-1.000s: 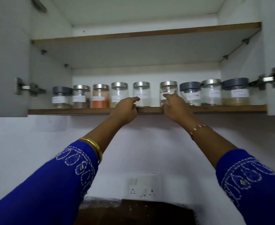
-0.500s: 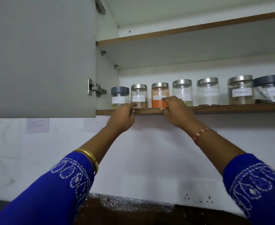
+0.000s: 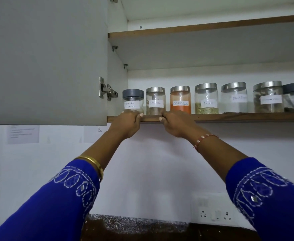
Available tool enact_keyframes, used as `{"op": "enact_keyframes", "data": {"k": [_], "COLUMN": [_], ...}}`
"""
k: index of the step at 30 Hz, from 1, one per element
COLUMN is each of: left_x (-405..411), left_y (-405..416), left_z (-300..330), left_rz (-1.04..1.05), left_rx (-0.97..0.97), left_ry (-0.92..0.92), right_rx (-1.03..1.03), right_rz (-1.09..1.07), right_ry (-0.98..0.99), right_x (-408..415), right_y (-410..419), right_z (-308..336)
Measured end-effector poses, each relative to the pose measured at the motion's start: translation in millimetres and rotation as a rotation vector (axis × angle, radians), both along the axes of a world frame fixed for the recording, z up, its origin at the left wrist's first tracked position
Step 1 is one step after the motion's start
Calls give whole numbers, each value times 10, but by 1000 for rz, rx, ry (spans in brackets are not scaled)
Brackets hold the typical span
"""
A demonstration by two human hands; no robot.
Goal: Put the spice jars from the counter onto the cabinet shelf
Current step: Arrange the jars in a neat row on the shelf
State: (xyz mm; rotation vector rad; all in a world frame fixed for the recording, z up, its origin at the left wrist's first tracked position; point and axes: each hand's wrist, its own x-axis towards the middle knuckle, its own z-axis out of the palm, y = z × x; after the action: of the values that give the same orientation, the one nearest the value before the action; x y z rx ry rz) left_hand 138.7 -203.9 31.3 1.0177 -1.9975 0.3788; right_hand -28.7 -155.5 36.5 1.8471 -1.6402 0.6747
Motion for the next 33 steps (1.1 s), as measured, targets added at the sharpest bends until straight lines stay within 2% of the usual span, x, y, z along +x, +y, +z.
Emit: {"op": "enact_keyframes", "data": {"k": [6,11,18,25,33], "left_x": [-50,-70,-65,-135,-90], "left_y": [-88,-165,-391,-569,-815], "left_z": [216,262,489,608,693], "left_rz": [131,241,-9,-11,-12], "left_rx": [189,221,517,638,726], "left_ry": [-74,-185,-146,-240,-208], "right_rx": [213,359,432,514,579], "right_rz": [26,48,26,-71,-114], "right_ry": [-51,-95,-158,-122,-121], "right_x": [4,72,107,160,178], "right_y": [-43,-134,-398,-822,-1151], "right_z": [194,363,608,694,752]}}
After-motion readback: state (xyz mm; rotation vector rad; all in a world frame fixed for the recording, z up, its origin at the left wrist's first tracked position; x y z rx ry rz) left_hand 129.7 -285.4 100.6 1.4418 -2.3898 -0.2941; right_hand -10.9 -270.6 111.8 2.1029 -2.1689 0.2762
